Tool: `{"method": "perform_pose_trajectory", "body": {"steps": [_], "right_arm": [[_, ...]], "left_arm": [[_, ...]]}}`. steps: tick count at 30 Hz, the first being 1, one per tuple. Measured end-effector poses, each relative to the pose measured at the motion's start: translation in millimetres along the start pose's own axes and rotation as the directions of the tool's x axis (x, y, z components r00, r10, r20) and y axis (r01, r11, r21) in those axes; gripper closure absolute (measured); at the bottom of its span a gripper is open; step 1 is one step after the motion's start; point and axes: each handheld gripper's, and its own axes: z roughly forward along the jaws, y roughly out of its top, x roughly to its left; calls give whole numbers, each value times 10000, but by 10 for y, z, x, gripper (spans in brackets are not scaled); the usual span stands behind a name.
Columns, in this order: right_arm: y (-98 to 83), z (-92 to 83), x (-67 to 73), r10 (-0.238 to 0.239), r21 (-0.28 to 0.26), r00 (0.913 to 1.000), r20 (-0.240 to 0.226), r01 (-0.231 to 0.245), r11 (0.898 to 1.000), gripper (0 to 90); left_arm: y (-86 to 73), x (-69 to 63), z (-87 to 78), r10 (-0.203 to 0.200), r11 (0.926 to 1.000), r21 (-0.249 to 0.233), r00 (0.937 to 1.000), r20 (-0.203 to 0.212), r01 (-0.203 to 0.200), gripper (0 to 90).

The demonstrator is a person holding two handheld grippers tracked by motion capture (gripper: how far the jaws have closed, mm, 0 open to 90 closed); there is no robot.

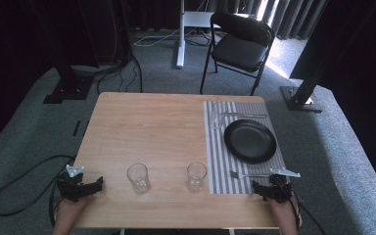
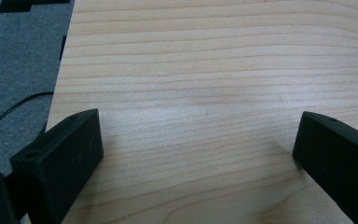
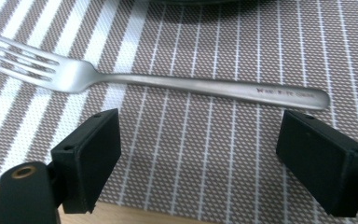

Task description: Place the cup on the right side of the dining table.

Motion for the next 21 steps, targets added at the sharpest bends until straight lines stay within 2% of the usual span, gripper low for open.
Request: {"method": "perform_pose_trajectory", "body": {"steps": [2, 5, 8, 9, 15, 21], "right_arm": [[-15, -4, 1, -43, -57, 10000, 66, 43, 10000, 132], [-100, -11, -15, 162, -663, 9998, 136, -152, 9977, 126], [-122, 0, 20, 21, -743, 9989, 472, 14, 9972, 120], [-130, 9, 37, -197, -740, 9980, 603, 241, 9970, 115], [-187, 15, 45, -140, -1189, 9978, 653, 217, 9927, 114], [-186, 18, 51, -68, -1210, 9975, 701, 152, 9925, 114]], "left_arm": [[0, 0, 0, 0, 10000, -2, 10000, 4, 0, 20], [0, 0, 0, 1, 10000, 1, 10000, 1, -1, 20], [0, 0, 0, 1, 10000, -3, 10000, 2, -1, 20], [0, 0, 0, 3, 10000, -2, 10000, 2, -3, 20], [0, 0, 0, 1, 10000, 0, 10000, 1, -1, 20], [0, 0, 0, 3, 10000, 0, 10000, 1, -3, 20]]}}
